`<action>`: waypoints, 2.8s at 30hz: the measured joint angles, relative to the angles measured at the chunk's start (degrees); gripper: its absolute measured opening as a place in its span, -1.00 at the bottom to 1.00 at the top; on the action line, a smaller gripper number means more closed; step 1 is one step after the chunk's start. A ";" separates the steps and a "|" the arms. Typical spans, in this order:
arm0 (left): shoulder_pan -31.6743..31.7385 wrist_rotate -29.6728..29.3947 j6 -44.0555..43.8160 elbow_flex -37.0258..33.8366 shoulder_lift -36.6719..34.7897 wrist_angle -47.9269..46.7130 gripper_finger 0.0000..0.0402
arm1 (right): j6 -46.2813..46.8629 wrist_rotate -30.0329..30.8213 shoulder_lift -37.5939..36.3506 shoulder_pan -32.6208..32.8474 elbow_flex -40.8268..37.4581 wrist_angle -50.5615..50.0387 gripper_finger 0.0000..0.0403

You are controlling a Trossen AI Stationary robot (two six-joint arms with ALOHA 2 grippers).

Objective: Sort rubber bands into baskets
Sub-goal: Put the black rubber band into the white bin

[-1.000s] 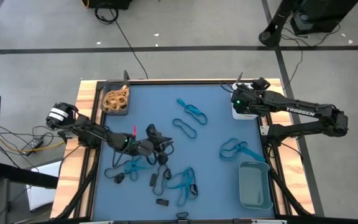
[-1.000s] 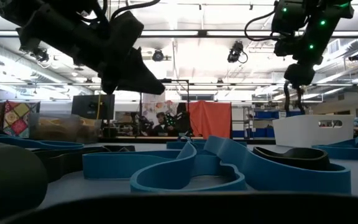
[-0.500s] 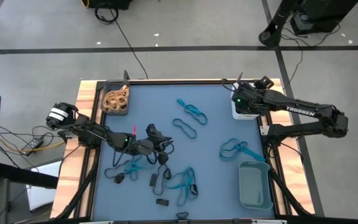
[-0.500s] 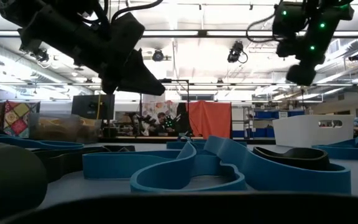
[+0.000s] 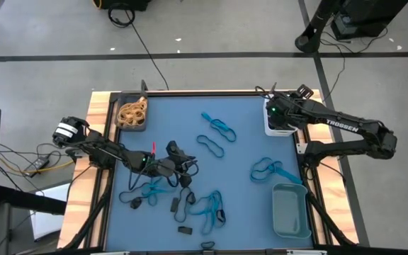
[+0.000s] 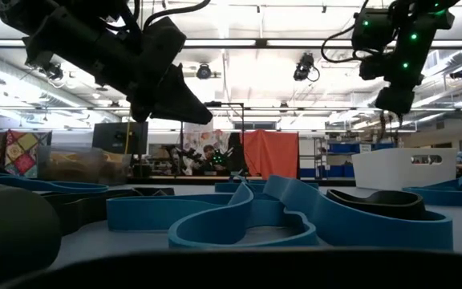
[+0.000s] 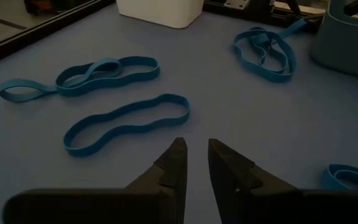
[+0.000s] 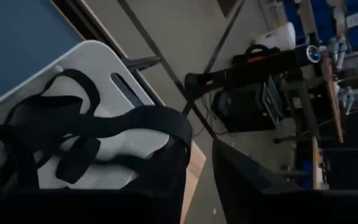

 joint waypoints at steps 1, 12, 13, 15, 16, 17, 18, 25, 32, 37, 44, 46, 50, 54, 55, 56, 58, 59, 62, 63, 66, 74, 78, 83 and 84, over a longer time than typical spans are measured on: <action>0.02 0.00 0.00 0.00 0.00 -0.04 -0.66 | -0.04 -0.55 0.00 -0.26 0.00 -0.07 -0.56; 0.02 -0.02 1.47 0.00 0.00 -0.67 -0.66 | 4.68 -14.62 0.00 -0.63 -0.02 1.62 -0.57; 0.01 -0.02 2.43 0.00 0.00 -0.58 -0.66 | 4.68 -15.23 0.00 -0.63 -0.02 0.66 -0.57; 0.01 -0.04 3.12 0.00 0.00 -0.51 -0.66 | 4.35 -16.11 0.00 -0.63 -0.02 -0.77 -0.54; 0.00 -0.04 2.86 0.00 0.01 -0.40 -0.66 | 4.22 -16.17 0.00 -0.63 -0.02 -0.76 -0.51; 0.00 -0.04 2.73 0.00 0.02 -0.18 -0.66 | 4.21 -16.39 0.00 -0.63 -0.02 -0.78 -0.47; 0.00 -0.04 2.76 0.00 0.02 0.13 -0.66 | 4.05 -16.84 0.00 -0.63 -0.02 -0.87 -0.42; 0.02 0.74 2.89 0.00 0.02 -0.01 -0.66 | 19.20 -27.80 -0.02 0.03 -0.02 2.01 0.01; 0.70 13.93 -1.17 0.00 -0.35 -4.95 -0.66 | 21.27 -43.63 -0.02 11.85 -0.02 15.53 0.09; 1.07 20.72 -10.17 0.00 -3.77 -18.88 -0.66 | 24.02 -39.00 0.00 22.37 -0.02 19.10 -0.01; -1.87 23.47 -24.97 0.02 -10.42 -37.67 -0.66 | 28.84 -30.73 1.43 32.67 -2.39 23.33 -0.15; -3.75 23.40 -28.40 -0.02 -12.78 -42.17 -0.67 | 29.12 -30.71 2.84 34.44 -5.44 28.64 -0.18; -7.57 23.40 -34.39 -0.04 -16.70 -50.00 -0.69 | 29.10 -33.13 6.98 36.22 -12.39 42.28 -0.23; -10.96 23.39 -39.00 0.00 -19.70 -53.86 -0.71 | 27.39 -33.74 11.22 36.97 -17.62 56.11 -0.24; -11.79 23.43 -39.68 0.00 -20.26 -54.20 -0.72 | 26.99 -33.90 12.39 37.08 -18.75 58.58 -0.24; -12.65 23.47 -40.36 0.03 -20.69 -54.38 -0.72 | 26.75 -34.25 13.67 37.15 -19.67 60.80 -0.24; -14.53 23.60 -41.30 0.03 -21.47 -57.11 -0.74 | 26.69 -35.99 16.02 37.19 -20.80 65.39 -0.24; -15.32 23.76 -42.06 0.02 -21.62 -58.40 -0.75 | 26.65 -36.69 17.02 37.19 -21.17 66.95 -0.24; -17.68 26.33 -43.78 0.02 -21.34 -62.96 -0.76 | 26.61 -38.72 20.24 37.38 -21.27 69.29 -0.24; -18.49 27.41 -44.06 -0.02 -21.06 -64.49 -0.76 | 26.59 -39.17 21.05 37.46 -21.27 70.05 -0.24; -21.09 29.61 -45.10 -0.01 -20.01 -67.11 -0.76 | 26.58 -40.67 23.01 37.49 -21.27 72.79 -0.24; -24.72 28.66 -46.58 0.00 -17.25 -67.54 -0.76 | 26.61 -42.15 24.22 37.49 -21.27 75.88 -0.25; -25.11 28.30 -46.49 -1.30 -14.44 -66.51 -0.76 | 26.58 -43.18 24.09 37.49 -21.27 76.73 -0.26; -25.53 30.62 -46.70 -3.74 -11.68 -63.50 -0.76 | 26.80 -43.28 24.09 37.51 -21.26 76.85 -0.26; -25.51 30.75 -46.84 -3.77 -11.38 -63.44 -0.77 | 26.80 -43.30 24.09 37.51 -21.25 76.97 -0.26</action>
